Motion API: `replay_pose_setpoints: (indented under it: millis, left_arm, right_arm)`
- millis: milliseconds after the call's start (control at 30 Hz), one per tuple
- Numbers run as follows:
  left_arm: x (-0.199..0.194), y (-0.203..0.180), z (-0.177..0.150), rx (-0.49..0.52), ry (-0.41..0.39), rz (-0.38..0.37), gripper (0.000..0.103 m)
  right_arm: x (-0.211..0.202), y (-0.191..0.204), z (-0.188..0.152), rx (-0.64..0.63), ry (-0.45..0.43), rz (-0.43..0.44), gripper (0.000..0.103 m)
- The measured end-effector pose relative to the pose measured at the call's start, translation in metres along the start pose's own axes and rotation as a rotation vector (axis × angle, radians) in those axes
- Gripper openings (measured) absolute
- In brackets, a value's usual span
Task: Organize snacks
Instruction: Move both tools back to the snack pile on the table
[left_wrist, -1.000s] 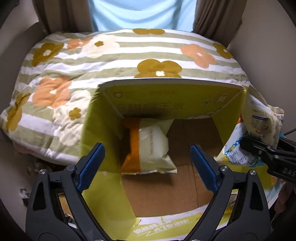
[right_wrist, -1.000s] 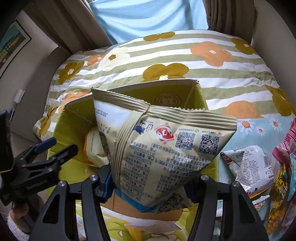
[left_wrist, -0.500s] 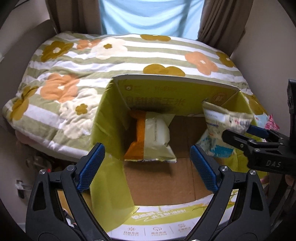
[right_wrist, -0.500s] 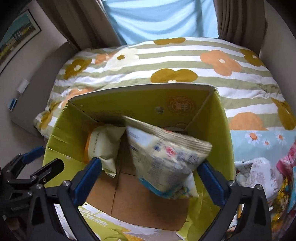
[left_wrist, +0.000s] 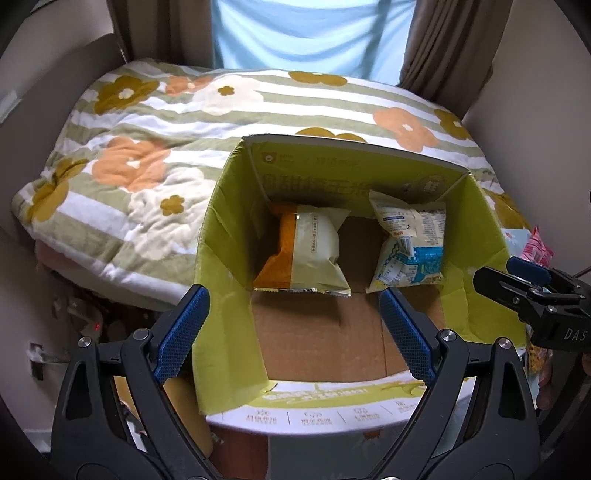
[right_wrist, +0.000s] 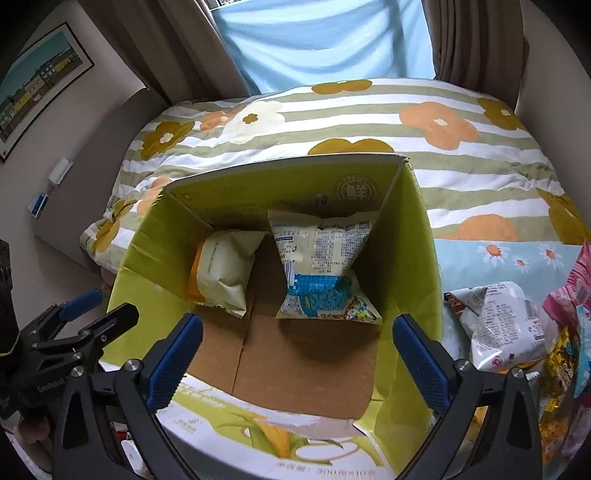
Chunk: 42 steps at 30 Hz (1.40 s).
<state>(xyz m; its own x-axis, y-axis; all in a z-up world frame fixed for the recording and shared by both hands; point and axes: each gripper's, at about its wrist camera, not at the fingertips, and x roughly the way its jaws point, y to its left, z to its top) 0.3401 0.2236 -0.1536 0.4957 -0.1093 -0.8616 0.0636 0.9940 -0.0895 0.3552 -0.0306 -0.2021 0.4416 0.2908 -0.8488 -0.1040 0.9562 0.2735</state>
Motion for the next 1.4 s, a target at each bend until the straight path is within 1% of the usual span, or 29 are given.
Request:
replay_pose_setpoints:
  millis: [200, 333, 600, 733, 800, 900, 1100, 1200, 1400]
  left_arm:
    - [-0.018, -0.007, 0.001, 0.024, -0.041, -0.023, 0.093]
    - [-0.025, -0.02, 0.001, 0.06, -0.063, -0.049, 0.093]
    - [-0.038, -0.071, 0.002, 0.149, -0.093, -0.137, 0.093]
    - [-0.048, -0.104, -0.003, 0.188, -0.112, -0.164, 0.093]
    - [-0.053, -0.124, -0.009, 0.209, -0.126, -0.162, 0.093]
    - [-0.059, -0.151, -0.019, 0.214, -0.141, -0.155, 0.093]
    - [-0.06, -0.202, -0.046, 0.179, -0.121, -0.164, 0.093]
    - [-0.059, -0.233, -0.062, 0.174, -0.115, -0.147, 0.093]
    - [-0.05, -0.276, -0.093, 0.119, -0.097, -0.129, 0.093]
  right_arm:
    - [-0.023, 0.006, -0.008, -0.018, -0.041, -0.024, 0.102]
    - [-0.04, 0.001, -0.013, 0.003, -0.072, -0.044, 0.102]
    - [-0.081, -0.028, -0.028, 0.064, -0.125, -0.104, 0.102]
    - [-0.104, -0.052, -0.042, 0.092, -0.164, -0.134, 0.102]
    - [-0.116, -0.067, -0.049, 0.102, -0.192, -0.141, 0.102]
    - [-0.133, -0.095, -0.061, 0.117, -0.213, -0.142, 0.102]
    - [-0.153, -0.15, -0.074, 0.109, -0.193, -0.096, 0.102]
    - [-0.16, -0.173, -0.077, 0.078, -0.187, -0.076, 0.102]
    - [-0.159, -0.21, -0.068, -0.012, -0.154, -0.015, 0.102]
